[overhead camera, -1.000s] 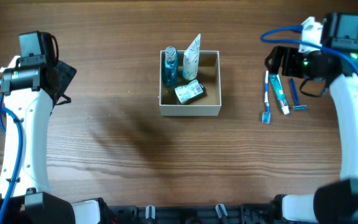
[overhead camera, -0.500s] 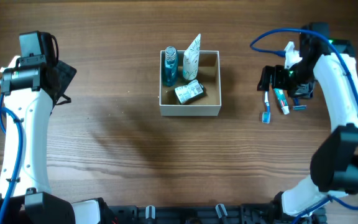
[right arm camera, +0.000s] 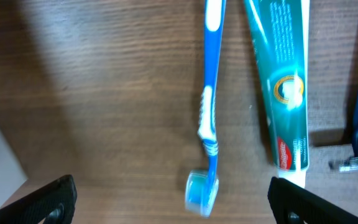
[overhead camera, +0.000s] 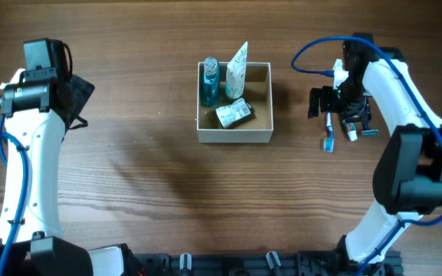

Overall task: Pack container
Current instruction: 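Move the right gripper over the blue-white toothbrush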

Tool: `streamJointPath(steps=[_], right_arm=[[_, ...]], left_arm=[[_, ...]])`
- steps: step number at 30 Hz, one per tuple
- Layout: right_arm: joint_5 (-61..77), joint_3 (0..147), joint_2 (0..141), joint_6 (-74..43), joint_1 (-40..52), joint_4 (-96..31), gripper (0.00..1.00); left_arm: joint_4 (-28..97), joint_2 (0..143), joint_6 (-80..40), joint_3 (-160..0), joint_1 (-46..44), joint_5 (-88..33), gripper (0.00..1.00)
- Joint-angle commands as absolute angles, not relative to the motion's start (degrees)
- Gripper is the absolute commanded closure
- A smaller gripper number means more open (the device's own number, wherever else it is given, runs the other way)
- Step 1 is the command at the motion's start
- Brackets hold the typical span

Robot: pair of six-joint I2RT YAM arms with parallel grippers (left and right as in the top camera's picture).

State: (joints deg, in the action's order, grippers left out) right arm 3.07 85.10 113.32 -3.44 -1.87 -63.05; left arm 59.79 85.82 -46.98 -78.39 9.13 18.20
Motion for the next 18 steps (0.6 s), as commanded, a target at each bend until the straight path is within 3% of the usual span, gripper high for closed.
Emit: streamJointPath(steps=[1, 18], right_arm=[[0.82, 84.99, 115.31, -4.49, -1.78, -61.58, 0.00], [-1.10, 84.99, 116.05, -4.51, -1.43, -56.25, 0.00]], left_arm=[[59.79, 84.93, -46.74, -79.07, 9.39, 19.14, 0.00], [59.79, 84.93, -46.72, -79.07, 9.39, 19.11, 0.00]])
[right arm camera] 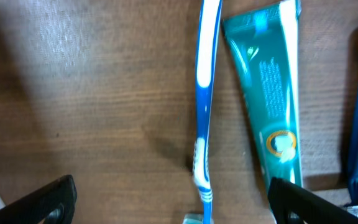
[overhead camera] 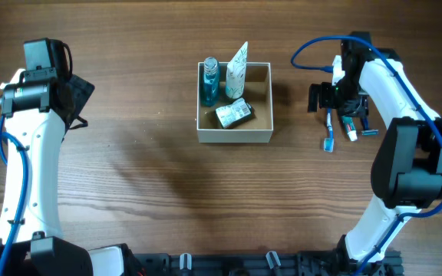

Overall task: Pack container
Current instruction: 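Move the right gripper over the blue-white toothbrush, then close the right gripper on the toothbrush handle and lift it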

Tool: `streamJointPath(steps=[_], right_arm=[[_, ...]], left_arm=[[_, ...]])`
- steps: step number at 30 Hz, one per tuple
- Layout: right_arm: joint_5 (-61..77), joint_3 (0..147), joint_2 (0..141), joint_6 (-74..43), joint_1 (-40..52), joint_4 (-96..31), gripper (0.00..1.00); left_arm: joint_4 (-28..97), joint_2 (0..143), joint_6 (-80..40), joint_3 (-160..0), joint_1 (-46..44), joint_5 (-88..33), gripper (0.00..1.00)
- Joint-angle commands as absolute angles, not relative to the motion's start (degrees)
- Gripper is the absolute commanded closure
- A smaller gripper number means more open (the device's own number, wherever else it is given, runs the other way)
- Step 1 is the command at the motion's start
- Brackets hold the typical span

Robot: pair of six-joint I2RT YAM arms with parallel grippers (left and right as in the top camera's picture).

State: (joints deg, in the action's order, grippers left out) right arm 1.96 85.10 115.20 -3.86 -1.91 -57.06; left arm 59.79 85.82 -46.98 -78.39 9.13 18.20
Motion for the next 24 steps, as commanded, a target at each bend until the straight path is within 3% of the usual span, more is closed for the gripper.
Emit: streamJointPath(steps=[1, 24], right_arm=[[-1.78, 84.99, 116.05, -4.49, -1.23, -56.10, 0.00], [-1.96, 84.99, 120.68, -4.69, 0.80, -54.24, 0.00]], left_arm=[[59.79, 84.93, -46.72, -79.07, 9.39, 19.14, 0.00], [59.79, 84.93, -46.72, -79.07, 9.39, 19.14, 0.00]])
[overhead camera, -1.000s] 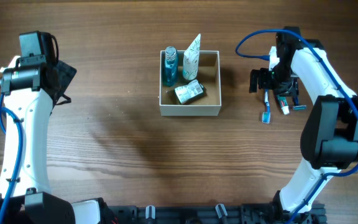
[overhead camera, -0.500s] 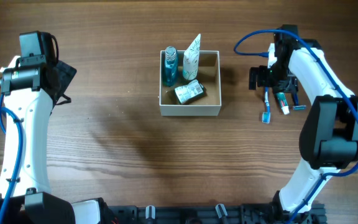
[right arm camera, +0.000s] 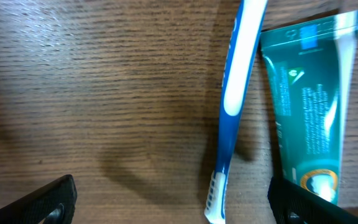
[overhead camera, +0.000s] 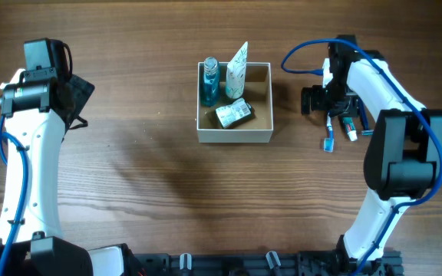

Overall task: Pack container
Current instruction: 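Close the right gripper on the toothbrush handle and lift it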

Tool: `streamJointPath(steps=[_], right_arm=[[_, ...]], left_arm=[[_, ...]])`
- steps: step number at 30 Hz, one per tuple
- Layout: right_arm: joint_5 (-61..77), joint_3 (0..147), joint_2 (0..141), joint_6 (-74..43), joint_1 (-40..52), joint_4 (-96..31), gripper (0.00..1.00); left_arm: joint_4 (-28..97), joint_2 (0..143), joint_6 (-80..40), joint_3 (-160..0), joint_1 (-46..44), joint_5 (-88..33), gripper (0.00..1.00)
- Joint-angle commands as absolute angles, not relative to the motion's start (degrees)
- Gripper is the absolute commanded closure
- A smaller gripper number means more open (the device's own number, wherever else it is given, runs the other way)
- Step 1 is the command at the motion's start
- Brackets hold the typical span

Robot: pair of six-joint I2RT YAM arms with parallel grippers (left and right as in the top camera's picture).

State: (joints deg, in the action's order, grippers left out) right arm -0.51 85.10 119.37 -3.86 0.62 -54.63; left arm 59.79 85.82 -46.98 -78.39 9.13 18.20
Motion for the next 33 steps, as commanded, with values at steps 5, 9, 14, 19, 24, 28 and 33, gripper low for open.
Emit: streamJointPath(steps=[5, 9, 14, 19, 24, 28, 33], right_arm=[[-4.29, 84.99, 120.81, -5.04, 0.80, -54.13, 0.00], [-5.15, 84.99, 121.51, -4.89, 0.80, -53.63, 0.00], [-4.43, 84.99, 123.24, -4.91, 0.80, -53.58, 0.00], [-3.84, 84.99, 123.57, -4.93, 0.80, -53.39, 0.01], [-3.84, 84.99, 123.57, -5.48, 0.80, -53.32, 0.19], [-3.84, 84.99, 123.57, -6.26, 0.80, -53.32, 0.43], [-3.86, 85.01, 123.55, -6.63, 0.80, -53.41, 0.71]], left_arm=[[59.79, 84.93, -46.72, -79.07, 9.39, 19.14, 0.00], [59.79, 84.93, -46.72, -79.07, 9.39, 19.11, 0.00], [59.79, 84.93, -46.72, -79.07, 9.39, 19.11, 0.00], [59.79, 84.93, -46.72, -79.07, 9.39, 19.11, 0.00], [59.79, 84.93, -46.72, -79.07, 9.39, 19.14, 0.00], [59.79, 84.93, -46.72, -79.07, 9.39, 19.14, 0.00], [59.81, 84.93, -46.72, -79.07, 9.39, 19.14, 0.00]])
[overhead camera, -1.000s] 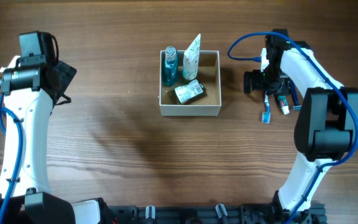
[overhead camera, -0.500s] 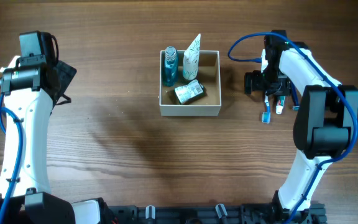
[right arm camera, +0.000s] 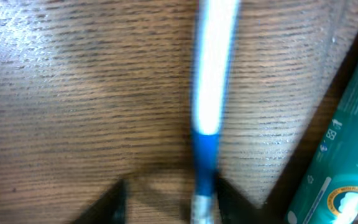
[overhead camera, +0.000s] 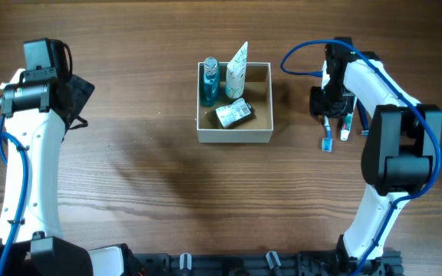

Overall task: Pack container
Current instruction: 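Close the right gripper on the toothbrush handle and lift it, then carry the toothbrush into the box and release it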

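A white open box (overhead camera: 234,138) stands mid-table holding a blue bottle (overhead camera: 209,80), a white tube (overhead camera: 237,69) and a small wrapped packet (overhead camera: 234,113). To its right a blue-and-white toothbrush (overhead camera: 328,135) (right arm camera: 205,124) lies on the wood beside a green toothpaste tube (overhead camera: 346,126) (right arm camera: 347,162). My right gripper (overhead camera: 330,107) (right arm camera: 169,200) is low over the toothbrush handle, open, its jaws straddling the handle with the right finger close against it. My left gripper (overhead camera: 77,96) hangs at the far left, away from everything.
The box's right half has bare floor. The toothpaste tube lies right alongside the toothbrush, just right of my right finger. A blue cable (overhead camera: 301,57) loops off the right arm above the items.
My right gripper has dropped closer to the table over the toothbrush handle. Its jaws have narrowed from wide apart to just straddling the handle. The toothbrush and toothpaste have not moved.
The right gripper hung wide open over the toothbrush's head end. At each later moment it sat further along the handle. Now it is low with narrowed jaws around the handle. The left arm and the box contents stayed unchanged throughout.
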Tool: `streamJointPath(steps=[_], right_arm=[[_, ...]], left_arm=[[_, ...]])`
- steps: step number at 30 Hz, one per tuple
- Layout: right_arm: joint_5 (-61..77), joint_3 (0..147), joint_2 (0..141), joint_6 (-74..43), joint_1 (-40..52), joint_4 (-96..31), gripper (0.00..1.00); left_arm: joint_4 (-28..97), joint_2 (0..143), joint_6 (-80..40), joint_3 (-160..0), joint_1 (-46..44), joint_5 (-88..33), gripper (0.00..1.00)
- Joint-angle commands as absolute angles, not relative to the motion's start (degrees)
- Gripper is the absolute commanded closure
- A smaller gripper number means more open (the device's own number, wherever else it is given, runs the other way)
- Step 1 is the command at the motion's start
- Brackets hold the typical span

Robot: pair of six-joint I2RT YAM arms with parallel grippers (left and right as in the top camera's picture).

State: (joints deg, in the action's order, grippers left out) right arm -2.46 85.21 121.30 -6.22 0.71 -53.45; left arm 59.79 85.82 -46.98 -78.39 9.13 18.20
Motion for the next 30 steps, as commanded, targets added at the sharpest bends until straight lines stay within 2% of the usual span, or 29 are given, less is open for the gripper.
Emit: streamJointPath(steps=[1, 6, 17, 24, 26, 30], right_arm=[[-3.86, 85.06, 123.55, -6.66, 0.80, -53.45, 0.75], [-4.08, 85.84, 123.52, -7.94, 0.78, -54.15, 0.96], [-2.00, 100.92, 122.15, -9.21, 0.80, -64.12, 0.96], [16.25, 118.50, 119.22, -9.52, 1.10, -74.02, 0.96], [21.19, 121.30, 117.60, -16.58, 2.76, -76.20, 0.96], [21.93, 121.27, 117.12, -24.84, 6.37, -77.01, 0.96]], left_arm=[[59.79, 84.93, -46.72, -79.07, 9.39, 19.14, 0.00], [59.81, 84.93, -46.72, -79.07, 9.39, 19.11, 0.00], [59.81, 84.93, -46.72, -79.07, 9.39, 19.14, 0.00], [59.79, 84.93, -46.72, -79.07, 9.39, 19.11, 0.00], [59.79, 84.93, -46.72, -79.07, 9.39, 19.14, 0.00], [59.79, 84.93, -46.72, -79.07, 9.39, 19.14, 0.00]])
